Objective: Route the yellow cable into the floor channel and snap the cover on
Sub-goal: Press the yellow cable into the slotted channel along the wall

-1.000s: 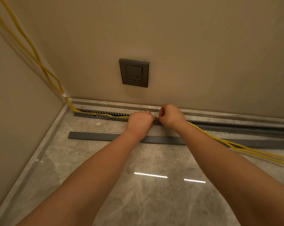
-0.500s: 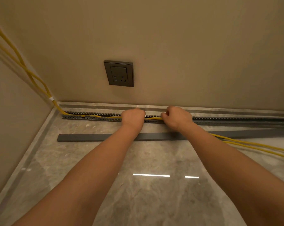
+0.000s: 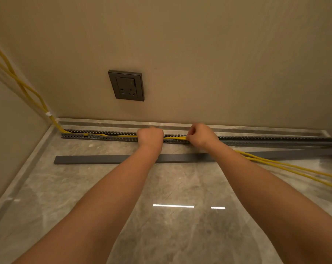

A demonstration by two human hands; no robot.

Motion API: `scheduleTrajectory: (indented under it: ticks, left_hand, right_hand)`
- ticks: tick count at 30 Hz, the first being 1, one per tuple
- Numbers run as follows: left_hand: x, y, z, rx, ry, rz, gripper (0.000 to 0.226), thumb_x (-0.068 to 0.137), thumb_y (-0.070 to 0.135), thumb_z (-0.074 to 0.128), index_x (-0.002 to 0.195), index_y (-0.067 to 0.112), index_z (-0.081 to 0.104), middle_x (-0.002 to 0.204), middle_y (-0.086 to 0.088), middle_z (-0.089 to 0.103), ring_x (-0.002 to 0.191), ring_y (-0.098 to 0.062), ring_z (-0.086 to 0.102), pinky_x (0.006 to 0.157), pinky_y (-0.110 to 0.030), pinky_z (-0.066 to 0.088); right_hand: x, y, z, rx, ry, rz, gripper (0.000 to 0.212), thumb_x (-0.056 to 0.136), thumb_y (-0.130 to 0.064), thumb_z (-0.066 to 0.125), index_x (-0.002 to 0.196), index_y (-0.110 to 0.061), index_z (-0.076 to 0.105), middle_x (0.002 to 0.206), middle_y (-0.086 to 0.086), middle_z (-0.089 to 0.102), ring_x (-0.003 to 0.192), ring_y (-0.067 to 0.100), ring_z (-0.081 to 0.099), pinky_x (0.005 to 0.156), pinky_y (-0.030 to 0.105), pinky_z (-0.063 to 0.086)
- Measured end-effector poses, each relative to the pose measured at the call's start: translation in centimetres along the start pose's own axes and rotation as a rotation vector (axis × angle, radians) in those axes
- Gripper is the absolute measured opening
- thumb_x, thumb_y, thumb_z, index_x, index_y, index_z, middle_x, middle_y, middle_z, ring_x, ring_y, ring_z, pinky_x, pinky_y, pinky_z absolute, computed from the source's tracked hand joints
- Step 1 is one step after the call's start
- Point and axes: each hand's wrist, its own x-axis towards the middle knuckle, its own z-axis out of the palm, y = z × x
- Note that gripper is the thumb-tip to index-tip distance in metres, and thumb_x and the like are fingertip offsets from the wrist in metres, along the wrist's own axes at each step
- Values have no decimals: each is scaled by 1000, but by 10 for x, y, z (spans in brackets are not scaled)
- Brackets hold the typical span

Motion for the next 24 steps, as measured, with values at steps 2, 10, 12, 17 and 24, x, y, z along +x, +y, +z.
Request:
scheduleTrajectory:
  ticks: [2,10,12,17,24]
  left_hand:
    - [0,1,-1,-2,-3,-12,27,91,3,56,112,18,66,112,-2,66,102,-21,65,67,-28,35]
    - [-1,7,-1,-6,53,-29,18,90,9,58,100,18,70,101,-1,66,90,-21,66,61,-27,36]
    - [-1,13,-1,-55,97,-1,17,91,13,57,100,16,70,102,-3,66,91,-25,66,62,-28,37]
    - [-1,42,0,-188,169,103,19,91,22,56,102,18,71,106,-5,65,97,-28,66,67,-32,46]
    - [3,58,4,-216,149,96,22,92,18,55,105,22,72,104,-4,66,94,-28,67,65,-33,46]
  right_hand:
    - [3,-5,-3,-99,42,-33,7,88,-14,57,90,-17,63,95,7,67,92,28,62,75,37,53]
    - [19,-11,-2,-310,19,-112,16,85,-8,58,97,-12,68,99,12,68,91,33,64,71,35,52]
    - [21,-8,0,-303,16,-112,15,85,-9,60,96,-11,69,99,13,69,91,33,65,70,34,50]
    - [22,-2,-1,-219,26,-127,17,82,-11,59,94,-9,71,101,16,70,96,35,66,72,33,49]
    - [23,10,-5,-49,-50,-143,12,81,-9,61,80,-18,70,96,13,73,95,32,67,76,34,53]
